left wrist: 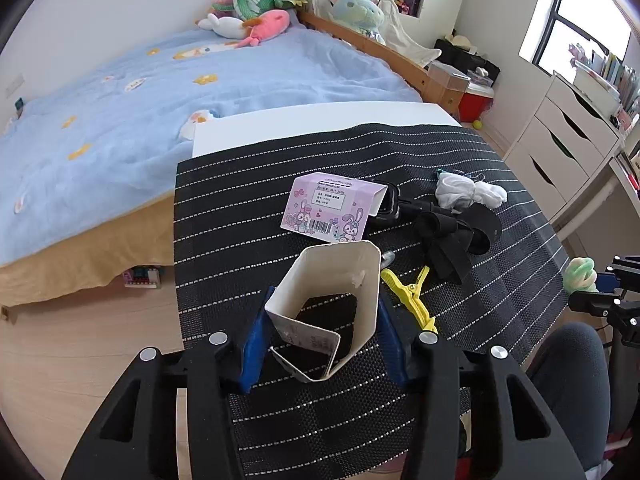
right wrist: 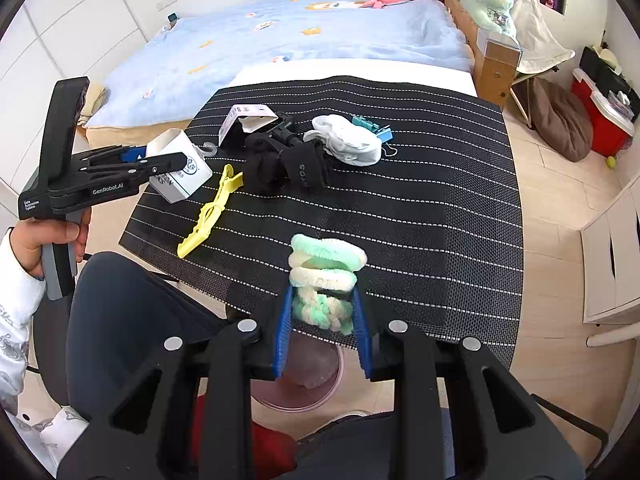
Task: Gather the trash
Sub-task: 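Grasp the white paper cup with the left gripper while right holds the toy, then drop the green toy and white cup into the pink bin with both grippers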
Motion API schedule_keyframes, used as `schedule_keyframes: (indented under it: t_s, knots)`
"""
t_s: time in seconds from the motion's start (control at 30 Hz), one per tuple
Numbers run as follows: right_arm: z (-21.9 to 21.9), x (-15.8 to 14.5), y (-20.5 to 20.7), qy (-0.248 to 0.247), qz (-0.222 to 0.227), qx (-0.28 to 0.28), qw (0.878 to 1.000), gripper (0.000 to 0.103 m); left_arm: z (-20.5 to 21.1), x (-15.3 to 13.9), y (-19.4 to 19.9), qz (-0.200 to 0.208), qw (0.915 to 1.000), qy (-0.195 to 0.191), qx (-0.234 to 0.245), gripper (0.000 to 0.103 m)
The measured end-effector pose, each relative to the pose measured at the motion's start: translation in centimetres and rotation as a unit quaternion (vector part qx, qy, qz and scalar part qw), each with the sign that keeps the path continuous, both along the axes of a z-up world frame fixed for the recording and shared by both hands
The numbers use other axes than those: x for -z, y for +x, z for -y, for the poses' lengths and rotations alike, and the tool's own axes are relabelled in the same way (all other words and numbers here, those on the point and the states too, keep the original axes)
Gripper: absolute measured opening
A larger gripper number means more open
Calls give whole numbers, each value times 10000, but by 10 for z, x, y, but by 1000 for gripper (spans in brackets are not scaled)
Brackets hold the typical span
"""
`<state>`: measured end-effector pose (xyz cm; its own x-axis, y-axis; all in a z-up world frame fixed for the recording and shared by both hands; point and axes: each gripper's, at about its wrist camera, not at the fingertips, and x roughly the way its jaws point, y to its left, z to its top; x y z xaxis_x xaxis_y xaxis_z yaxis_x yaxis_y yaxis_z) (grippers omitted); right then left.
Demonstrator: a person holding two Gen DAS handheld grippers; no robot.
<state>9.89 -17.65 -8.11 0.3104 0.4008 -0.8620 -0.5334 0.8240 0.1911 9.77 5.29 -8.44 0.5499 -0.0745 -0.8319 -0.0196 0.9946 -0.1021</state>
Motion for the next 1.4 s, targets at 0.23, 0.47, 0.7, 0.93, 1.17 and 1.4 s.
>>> schedule_keyframes:
  t_s: [0.23, 0.47, 0.7, 0.93, 1.17, 1.4]
  knots:
    - [-3, -3, 0, 29, 41, -21, 10000, 27, 0, -10, -4, 137, 9999, 41, -25, 39]
    - [-3, -17, -7, 125, 182, -67, 9997, 27, 4, -28, -22, 306, 9995, 80, 21, 39]
    - [-4, -33, -21, 188, 372, -198, 9989, 27, 19, -48, -49, 495, 9986, 137, 135, 39]
    - [-8, -49, -42, 286, 523, -414, 9974, 27, 40, -63, -74, 633, 9974, 112, 333, 39]
    - [-12, -56, -66, 323, 582, -637, 9957, 27, 62, -67, -99, 711, 9961, 42, 523, 39]
    - [-16, -50, -87, 355, 468, -822, 9949, 27, 78, -68, -121, 714, 9952, -42, 671, 39]
